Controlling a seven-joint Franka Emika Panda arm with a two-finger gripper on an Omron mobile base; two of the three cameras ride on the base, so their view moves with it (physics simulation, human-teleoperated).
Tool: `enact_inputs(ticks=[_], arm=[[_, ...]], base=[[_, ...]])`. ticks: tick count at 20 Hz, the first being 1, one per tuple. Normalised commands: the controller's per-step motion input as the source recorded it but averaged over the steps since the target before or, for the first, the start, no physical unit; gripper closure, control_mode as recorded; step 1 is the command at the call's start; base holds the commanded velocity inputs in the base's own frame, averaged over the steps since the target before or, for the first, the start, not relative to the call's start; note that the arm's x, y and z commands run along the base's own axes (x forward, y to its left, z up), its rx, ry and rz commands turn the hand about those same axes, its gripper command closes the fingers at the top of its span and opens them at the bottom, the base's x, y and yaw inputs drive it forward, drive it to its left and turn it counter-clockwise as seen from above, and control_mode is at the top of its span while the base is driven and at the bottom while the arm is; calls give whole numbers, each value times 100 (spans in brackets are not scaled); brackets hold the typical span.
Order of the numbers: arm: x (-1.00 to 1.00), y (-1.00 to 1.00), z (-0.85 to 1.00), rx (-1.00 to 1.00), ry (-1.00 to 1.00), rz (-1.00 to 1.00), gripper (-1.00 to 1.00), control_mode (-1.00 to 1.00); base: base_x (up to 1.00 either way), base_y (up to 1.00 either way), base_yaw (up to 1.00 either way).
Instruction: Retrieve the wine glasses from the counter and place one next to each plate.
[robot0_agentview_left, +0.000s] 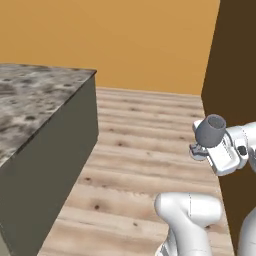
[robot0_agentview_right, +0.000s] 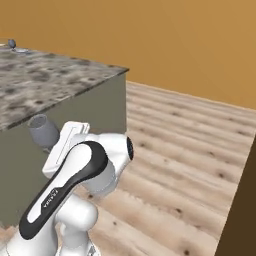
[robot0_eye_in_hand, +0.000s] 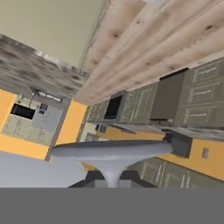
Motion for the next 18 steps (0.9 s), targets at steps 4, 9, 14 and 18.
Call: enact_inputs(ticks=[4,9,14,18], arm=[[0,0,0,0,0,0,100,100],[0,0,0,0,0,0,100,100],[0,0,0,0,0,0,100,100],[0,0,0,0,0,0,100,100]], base=[[73,-100,36],[96,-100,28],[100,-100,24],[100,-100,26]])
